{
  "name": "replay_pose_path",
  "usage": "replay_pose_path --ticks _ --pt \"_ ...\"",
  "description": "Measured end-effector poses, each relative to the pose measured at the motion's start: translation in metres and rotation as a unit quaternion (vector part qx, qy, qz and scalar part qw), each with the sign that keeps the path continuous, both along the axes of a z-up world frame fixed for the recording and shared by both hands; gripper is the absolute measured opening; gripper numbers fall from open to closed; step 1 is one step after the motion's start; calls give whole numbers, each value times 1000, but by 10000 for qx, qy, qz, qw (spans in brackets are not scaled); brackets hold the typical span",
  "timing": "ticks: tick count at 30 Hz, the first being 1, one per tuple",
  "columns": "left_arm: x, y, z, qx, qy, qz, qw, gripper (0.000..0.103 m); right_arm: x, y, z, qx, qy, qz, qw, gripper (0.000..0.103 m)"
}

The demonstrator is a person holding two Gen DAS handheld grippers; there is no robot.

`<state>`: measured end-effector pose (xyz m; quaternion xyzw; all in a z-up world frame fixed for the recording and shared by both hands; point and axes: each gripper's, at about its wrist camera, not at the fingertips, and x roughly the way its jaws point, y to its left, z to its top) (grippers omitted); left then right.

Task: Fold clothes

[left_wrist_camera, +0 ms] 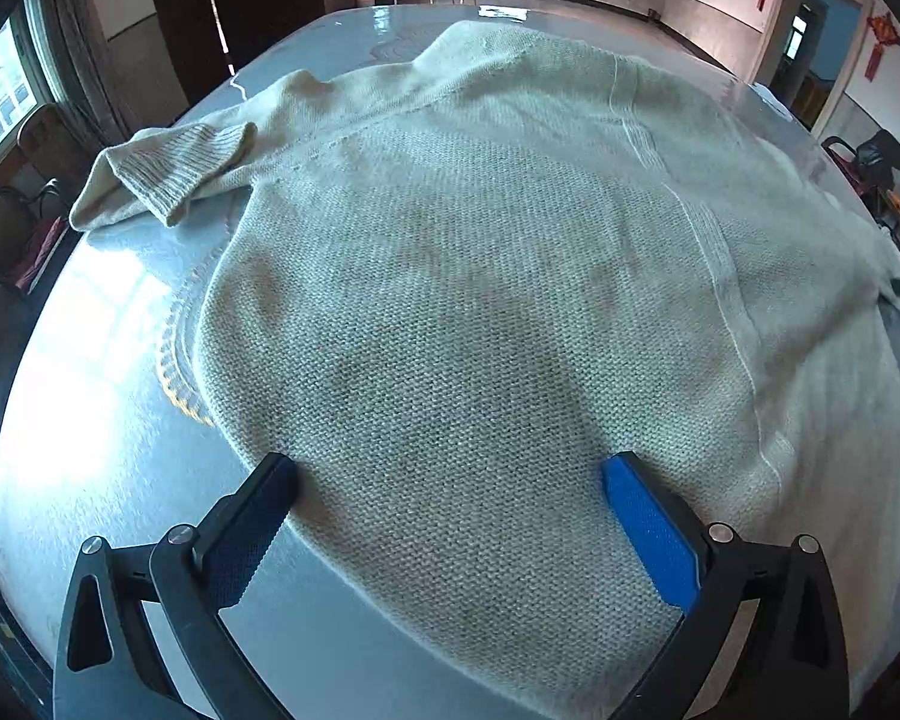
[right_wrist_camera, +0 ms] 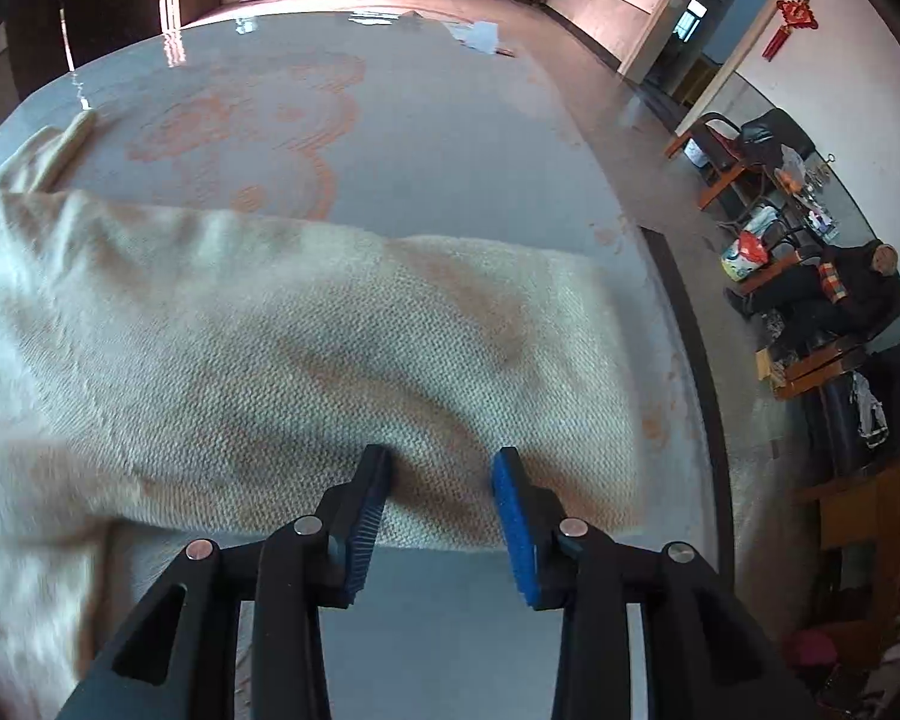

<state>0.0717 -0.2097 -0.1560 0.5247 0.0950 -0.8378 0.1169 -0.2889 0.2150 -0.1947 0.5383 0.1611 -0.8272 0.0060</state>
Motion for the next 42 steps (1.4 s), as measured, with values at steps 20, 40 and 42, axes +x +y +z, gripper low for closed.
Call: replay_pose_path --ticks 20,40,42 --pt "-138 -42 65 -760 635 131 9950 103 87 -134 35 -1161 -23 2193 9687 35" --pt "-103 -11 -4 -210 420 -130 9988 103 -65 -393 27 -370 -512 3251 9436 36" --pt "-97 -5 -4 -210 412 -292 9985 103 -60 -402 14 -87 -411 3486 9363 36"
